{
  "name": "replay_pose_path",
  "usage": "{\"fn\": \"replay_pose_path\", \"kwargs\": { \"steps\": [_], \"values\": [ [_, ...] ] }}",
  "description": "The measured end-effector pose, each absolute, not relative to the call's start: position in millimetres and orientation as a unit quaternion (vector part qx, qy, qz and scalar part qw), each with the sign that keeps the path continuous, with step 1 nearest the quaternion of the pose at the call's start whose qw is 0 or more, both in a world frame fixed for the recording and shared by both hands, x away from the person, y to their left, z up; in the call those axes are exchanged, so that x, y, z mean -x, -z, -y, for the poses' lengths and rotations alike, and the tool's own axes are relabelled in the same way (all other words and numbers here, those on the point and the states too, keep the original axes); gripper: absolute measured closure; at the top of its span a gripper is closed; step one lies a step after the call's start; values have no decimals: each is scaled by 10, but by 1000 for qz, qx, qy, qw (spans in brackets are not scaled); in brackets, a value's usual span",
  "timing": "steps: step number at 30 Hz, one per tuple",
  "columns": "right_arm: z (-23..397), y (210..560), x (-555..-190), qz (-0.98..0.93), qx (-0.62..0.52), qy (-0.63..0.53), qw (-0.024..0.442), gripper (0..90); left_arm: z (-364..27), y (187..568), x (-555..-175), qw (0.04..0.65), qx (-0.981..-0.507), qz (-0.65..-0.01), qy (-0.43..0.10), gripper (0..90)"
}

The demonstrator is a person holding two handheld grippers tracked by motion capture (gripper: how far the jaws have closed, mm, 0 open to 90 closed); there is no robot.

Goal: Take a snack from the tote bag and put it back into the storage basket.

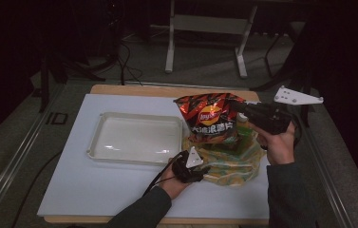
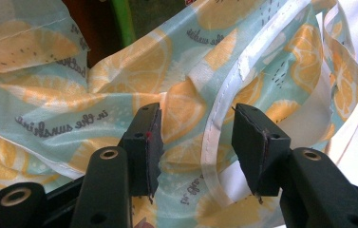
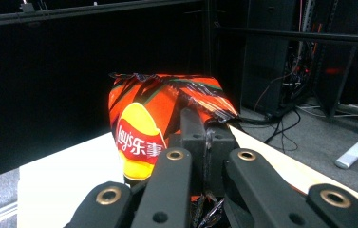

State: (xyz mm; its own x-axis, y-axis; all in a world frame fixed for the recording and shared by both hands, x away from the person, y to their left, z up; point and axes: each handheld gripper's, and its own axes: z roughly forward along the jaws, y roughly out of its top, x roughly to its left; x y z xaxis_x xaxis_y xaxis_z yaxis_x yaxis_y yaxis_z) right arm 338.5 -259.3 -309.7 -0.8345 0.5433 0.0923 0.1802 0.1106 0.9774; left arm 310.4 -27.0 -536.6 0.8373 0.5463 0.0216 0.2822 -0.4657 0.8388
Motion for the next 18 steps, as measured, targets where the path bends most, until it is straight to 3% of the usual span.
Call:
{"fn": "replay_pose_path", "kwargs": {
  "steps": [18],
  "values": [
    [2199,3029,-3464,-737,-226,-623,133,900,262,5367,-3114,457,-842,-248,-142,518]
  ]
}}
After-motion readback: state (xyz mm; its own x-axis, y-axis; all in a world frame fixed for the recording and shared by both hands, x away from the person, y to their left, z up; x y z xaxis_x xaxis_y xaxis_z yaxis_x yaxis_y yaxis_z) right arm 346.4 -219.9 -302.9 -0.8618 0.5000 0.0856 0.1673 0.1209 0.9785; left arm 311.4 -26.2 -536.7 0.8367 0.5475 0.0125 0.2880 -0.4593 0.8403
